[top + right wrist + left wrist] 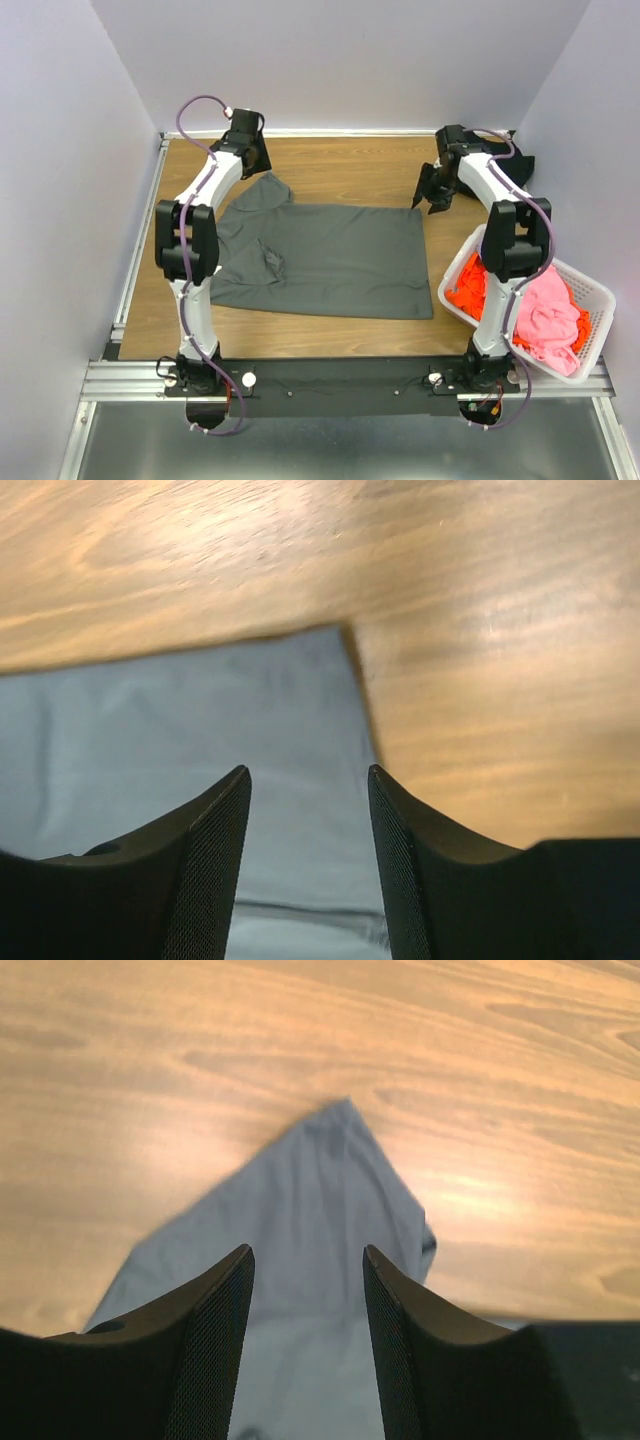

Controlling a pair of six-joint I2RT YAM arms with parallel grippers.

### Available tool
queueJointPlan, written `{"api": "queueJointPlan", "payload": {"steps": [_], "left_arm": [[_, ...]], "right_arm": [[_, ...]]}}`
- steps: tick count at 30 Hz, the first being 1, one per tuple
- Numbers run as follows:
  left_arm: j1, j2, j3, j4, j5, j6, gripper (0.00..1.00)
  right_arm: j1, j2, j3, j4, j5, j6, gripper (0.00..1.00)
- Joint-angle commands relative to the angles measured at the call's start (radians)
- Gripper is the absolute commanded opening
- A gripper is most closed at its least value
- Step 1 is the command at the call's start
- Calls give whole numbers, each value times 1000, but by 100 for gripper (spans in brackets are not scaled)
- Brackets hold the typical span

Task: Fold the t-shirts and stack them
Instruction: Fold the tshirt

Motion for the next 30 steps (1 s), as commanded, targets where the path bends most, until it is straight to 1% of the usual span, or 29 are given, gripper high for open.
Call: {"api": "queueJointPlan", "payload": {"steps": [1,3,6,9,15,25,30], "left_arm": [[-10,112,150,-1,-57,48,56],[-10,157,228,-18,-57,46,56],[-16,246,303,-27,-57,46,56],[-23,298,381,-51,-67,45,56],[-27,413,503,-116,-76,29,56],[-33,450,489,-165,-109,23,53],[-36,464,487,-154,-106,28,53]], "right_arm": [[-4,68,45,59,23,-7,57],[-7,85,50,74,21,-6,57],[-10,110,51,89,21,1,57],[-13,127,48,100,20,6,57],[-26,134,64,108,7,20,57],[-38,121,68,109,-8,40,57],[-39,118,61,109,-9,40,57]]}}
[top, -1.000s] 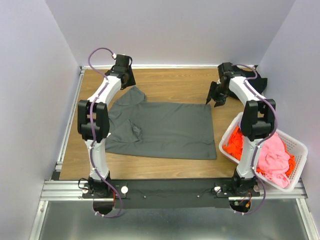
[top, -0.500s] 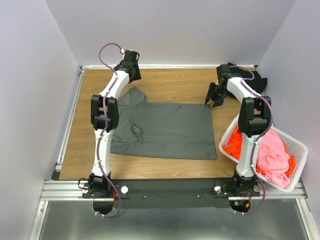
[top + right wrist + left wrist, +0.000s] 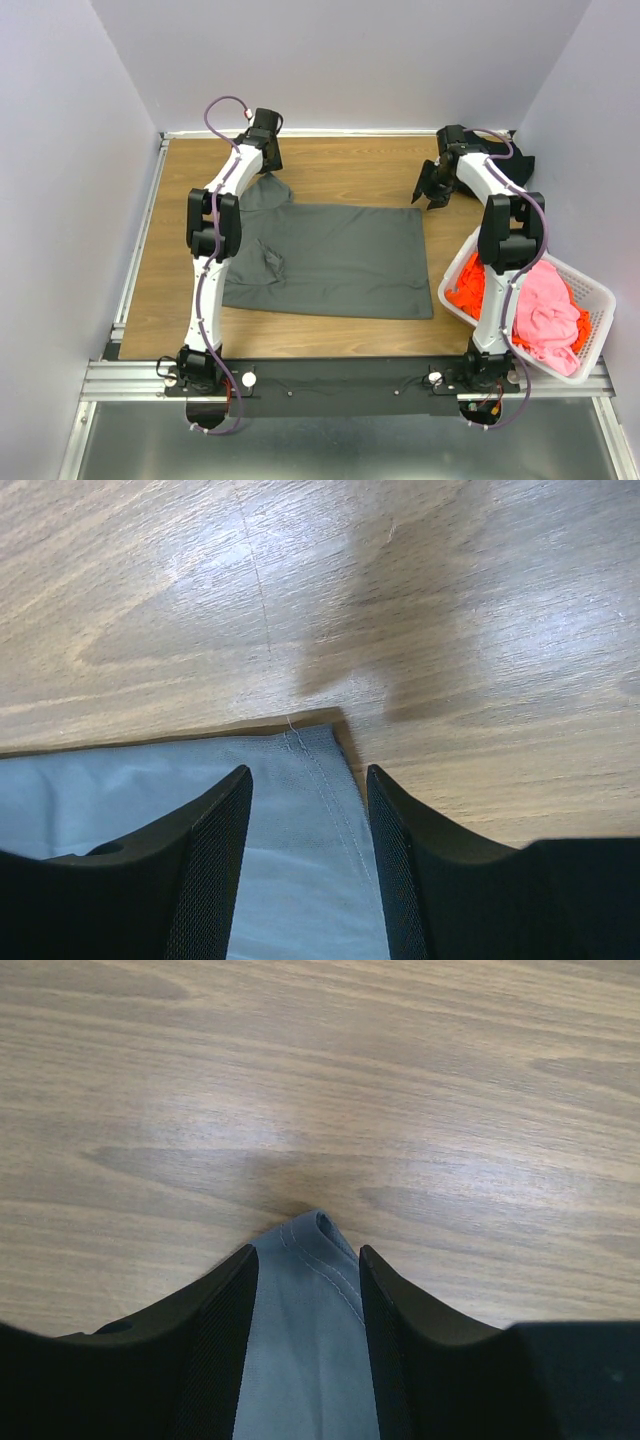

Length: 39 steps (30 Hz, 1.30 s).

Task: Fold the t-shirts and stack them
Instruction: Fold the tshirt

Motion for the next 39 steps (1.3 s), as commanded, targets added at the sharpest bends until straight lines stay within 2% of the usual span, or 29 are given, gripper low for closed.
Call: {"api": "queueJointPlan", "payload": {"steps": [1,17,26,28,31,34,35,39], "left_arm": [[-8,36,10,-19,-28,2,53],[-9,97,61,-9,-34,-15,50],[-9,96,46,-9,-23,-9,41],[-9,96,49,-9,-23,-4,31],[-9,96,47,-10,-23,2,28],[-9,91,40,-12,-22,8,20],[-9,91,41,-13,-19,10,14],[-9,82,36,-7,-9,19,6]], "right_arm": [[-7,-1,11,13,-8,12,57],[-18,46,8,26,9,-1,57],[-18,68,-38,54,-38,-1,56],[-17,71,-38,60,-47,-2,50],[-17,69,-45,60,-61,-4,40],[-18,66,-56,60,-72,-5,31],[-18,63,-65,60,-74,-5,27],[-18,54,-81,60,-70,-5,15]]}}
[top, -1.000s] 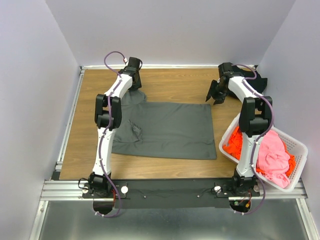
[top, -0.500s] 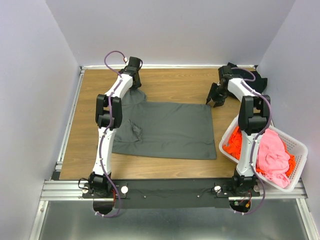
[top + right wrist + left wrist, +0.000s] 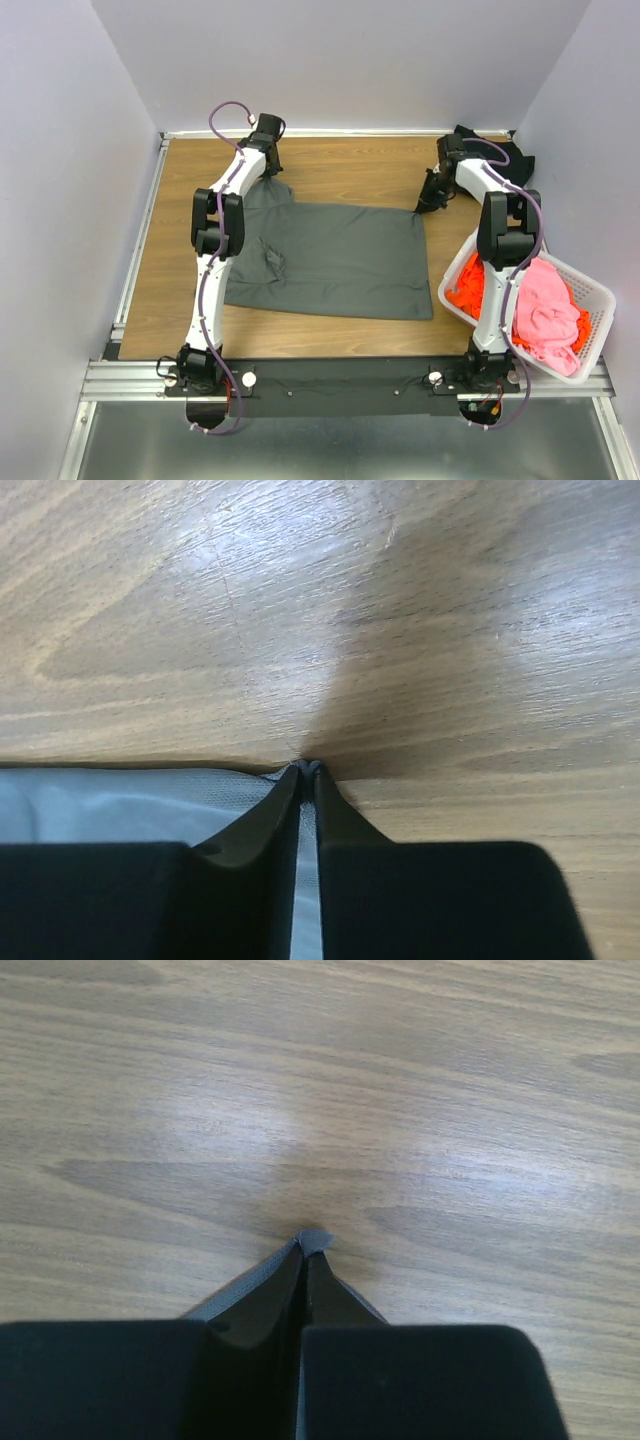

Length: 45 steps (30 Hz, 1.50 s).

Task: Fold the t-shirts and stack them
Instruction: Fold the tshirt

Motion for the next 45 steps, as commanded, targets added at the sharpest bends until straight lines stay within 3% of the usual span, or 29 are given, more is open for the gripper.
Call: {"api": "queueJointPlan", "payload": {"steps": [1,5,6,18,24,34,45], "left_arm": [[-3,6,-2,-6,3,15,6],[4,-11,2,9,30,29,5],[9,-17,3,17,38,27,0],[44,-114,13,151,152,39,0],[47,-160,-11,155,167,78,0],[21,-440,-390,237,110,144,0],[-15,-636,-681,229,60,112,0]], "right_arm": [[-5,3,-34,-1,-12,-6,13],[-4,2,-17,-2,-11,-3,5],[-5,0,-7,-4,-11,-3,4],[-4,22,164,-16,-41,-2,3],[-4,10,172,-30,-40,-9,3],[-4,-113,40,-28,14,-66,3],[2,-188,-43,-27,31,-100,3]]}}
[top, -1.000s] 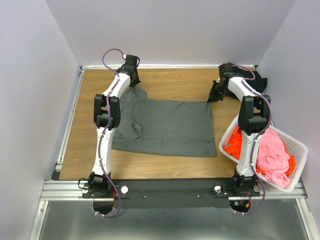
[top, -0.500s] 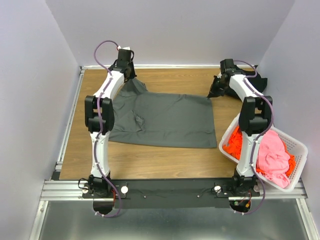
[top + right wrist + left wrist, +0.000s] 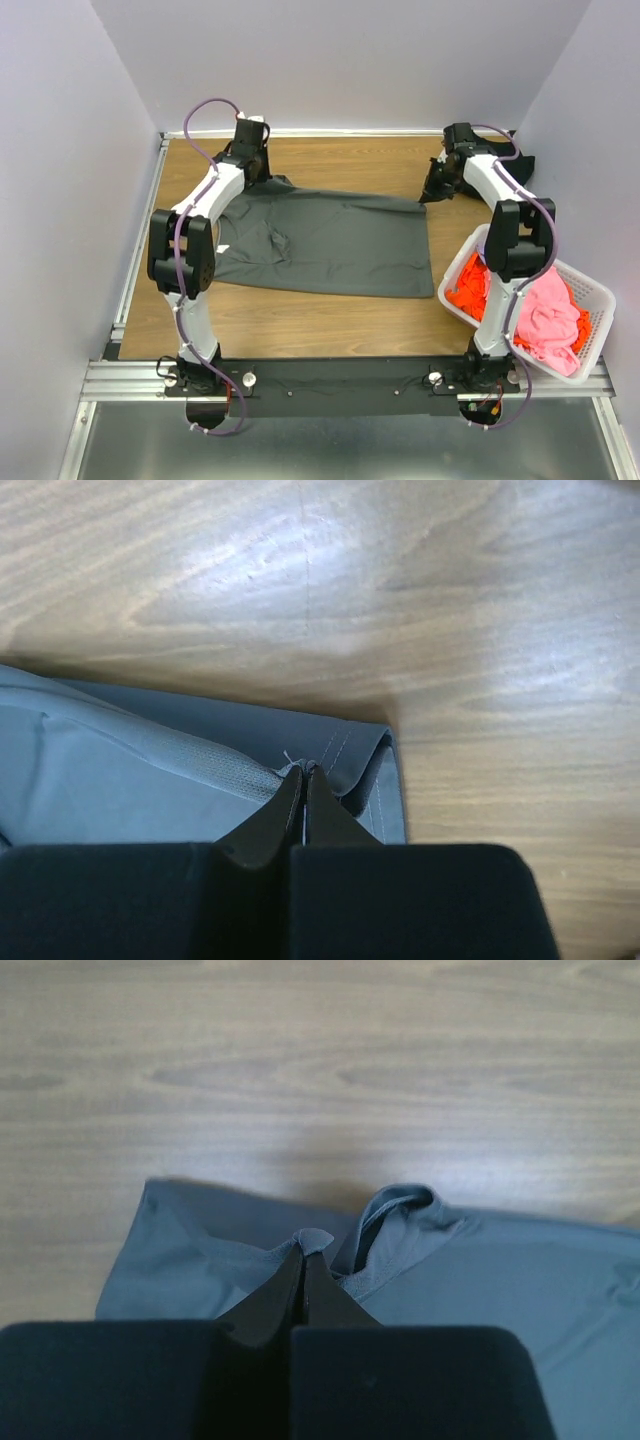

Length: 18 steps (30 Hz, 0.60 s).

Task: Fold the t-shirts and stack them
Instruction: Fold the tshirt

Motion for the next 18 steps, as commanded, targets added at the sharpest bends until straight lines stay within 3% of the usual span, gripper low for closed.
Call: {"api": "queueJointPlan", "payload": {"steps": [1,18], "left_arm": [[-12,-79,-82,-5,-55,-18,0],[-18,-300,-308,-60,-114,-115,0]], "right_arm": [[4,-69,-39,-11,42,-35,3],[33,-196,-206,32,67,-61,3]]}}
